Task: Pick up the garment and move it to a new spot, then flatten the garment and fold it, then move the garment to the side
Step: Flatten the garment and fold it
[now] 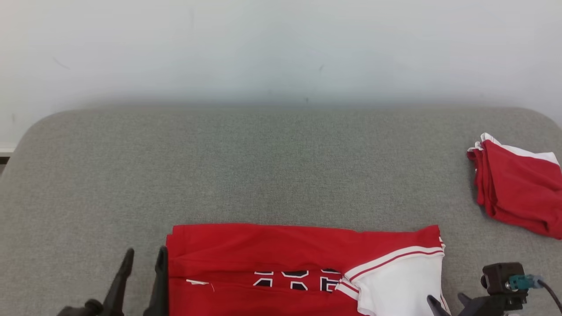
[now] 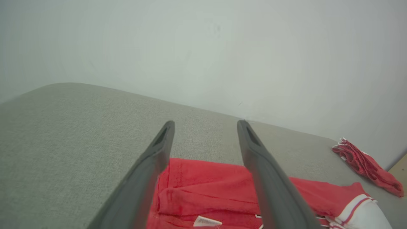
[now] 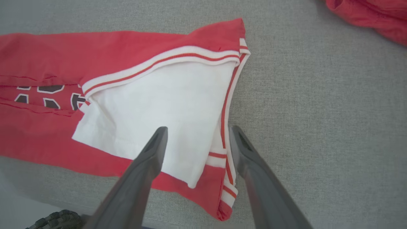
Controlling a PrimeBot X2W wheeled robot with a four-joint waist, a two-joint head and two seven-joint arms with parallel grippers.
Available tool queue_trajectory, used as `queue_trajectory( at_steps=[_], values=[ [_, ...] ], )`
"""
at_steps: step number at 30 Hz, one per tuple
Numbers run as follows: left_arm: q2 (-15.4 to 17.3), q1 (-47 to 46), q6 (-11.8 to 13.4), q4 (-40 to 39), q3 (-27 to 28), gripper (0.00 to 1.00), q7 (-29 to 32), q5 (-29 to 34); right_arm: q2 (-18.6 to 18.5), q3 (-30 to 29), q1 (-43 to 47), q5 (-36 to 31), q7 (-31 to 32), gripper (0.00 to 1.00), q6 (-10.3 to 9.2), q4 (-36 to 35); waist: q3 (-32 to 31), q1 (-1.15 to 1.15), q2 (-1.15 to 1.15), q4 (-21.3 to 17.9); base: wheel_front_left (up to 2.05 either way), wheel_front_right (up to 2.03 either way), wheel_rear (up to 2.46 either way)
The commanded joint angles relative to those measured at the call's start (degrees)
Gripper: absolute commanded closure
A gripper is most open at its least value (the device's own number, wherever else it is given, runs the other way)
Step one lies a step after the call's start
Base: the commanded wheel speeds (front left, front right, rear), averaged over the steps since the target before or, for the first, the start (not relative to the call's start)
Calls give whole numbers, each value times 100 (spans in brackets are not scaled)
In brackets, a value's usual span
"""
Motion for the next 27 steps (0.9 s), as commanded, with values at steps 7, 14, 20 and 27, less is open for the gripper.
queue_trajectory(
  at_steps=[7,14,20,27],
  values=[
    [173,271,-81,177,-135,0,148,61,529,-540,-60,-590,207,0,13,437,-174,0,0,200,0,0,0],
    [271,403,111,-98,-57,0,234,80,680,-885,-412,-911,420,0,13,729,-145,0,0,367,0,0,0],
    [278,449,211,-290,-89,0,338,108,700,-1118,-764,-1303,660,0,13,974,-9,0,0,479,0,0,0],
    [259,302,189,-378,-189,0,395,87,702,-1115,-1176,-1425,682,0,13,1556,189,0,0,589,0,0,0]
  ],
)
